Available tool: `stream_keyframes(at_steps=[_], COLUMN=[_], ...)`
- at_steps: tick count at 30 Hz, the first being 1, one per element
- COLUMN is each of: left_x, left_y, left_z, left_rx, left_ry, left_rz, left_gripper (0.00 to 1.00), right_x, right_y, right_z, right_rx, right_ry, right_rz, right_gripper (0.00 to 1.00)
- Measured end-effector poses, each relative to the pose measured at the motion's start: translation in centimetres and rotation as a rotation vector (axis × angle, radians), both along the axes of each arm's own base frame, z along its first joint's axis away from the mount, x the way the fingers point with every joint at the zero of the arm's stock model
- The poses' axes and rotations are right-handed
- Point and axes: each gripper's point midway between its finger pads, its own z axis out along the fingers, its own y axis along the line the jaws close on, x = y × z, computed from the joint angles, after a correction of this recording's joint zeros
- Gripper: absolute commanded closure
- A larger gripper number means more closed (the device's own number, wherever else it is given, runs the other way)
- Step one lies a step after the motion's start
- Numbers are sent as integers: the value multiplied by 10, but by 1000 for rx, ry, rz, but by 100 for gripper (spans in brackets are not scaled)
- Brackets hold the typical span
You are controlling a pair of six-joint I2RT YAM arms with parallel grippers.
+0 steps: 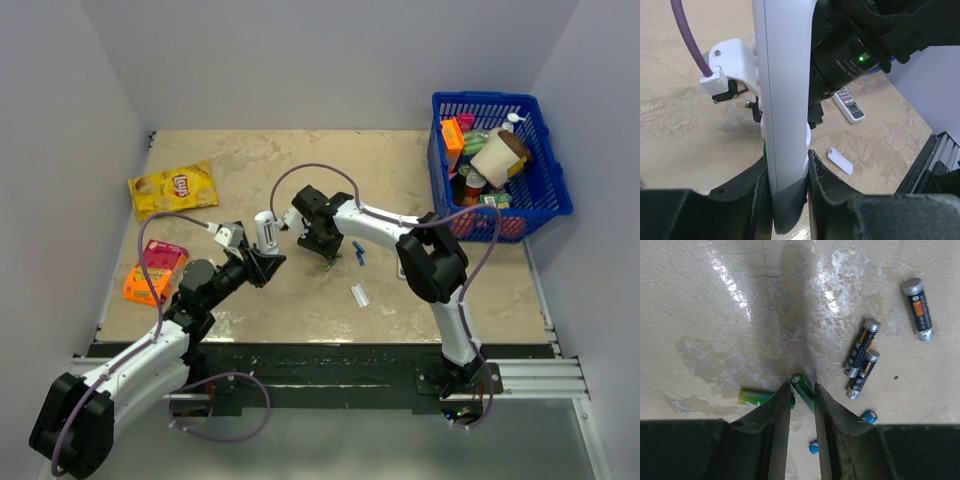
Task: Load the batteries into the remote control
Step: Pick up the battery from the center of the board.
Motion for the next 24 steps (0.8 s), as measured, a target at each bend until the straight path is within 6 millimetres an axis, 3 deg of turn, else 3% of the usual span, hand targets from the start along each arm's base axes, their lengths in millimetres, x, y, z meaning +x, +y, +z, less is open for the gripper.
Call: stream_keyframes(at_steps=[8, 12, 17, 24], left_x=[0, 0, 0, 1], left_y=[0, 0, 0, -1], left_z=[0, 0, 0, -3], left_rx=[0, 0, 0, 5], left_ry=[0, 0, 0, 11], left_rz=[0, 0, 0, -1], left_gripper=[100, 100, 100, 100], right_x=[-2, -2, -1, 3], right_y=[0, 1, 1, 5], right_z=[-7, -7, -6, 10], right_rx=[-16, -16, -13, 29], right_ry=[9, 6, 2, -37], right_rz=[11, 14, 14, 2], right_gripper=[79, 91, 99, 100])
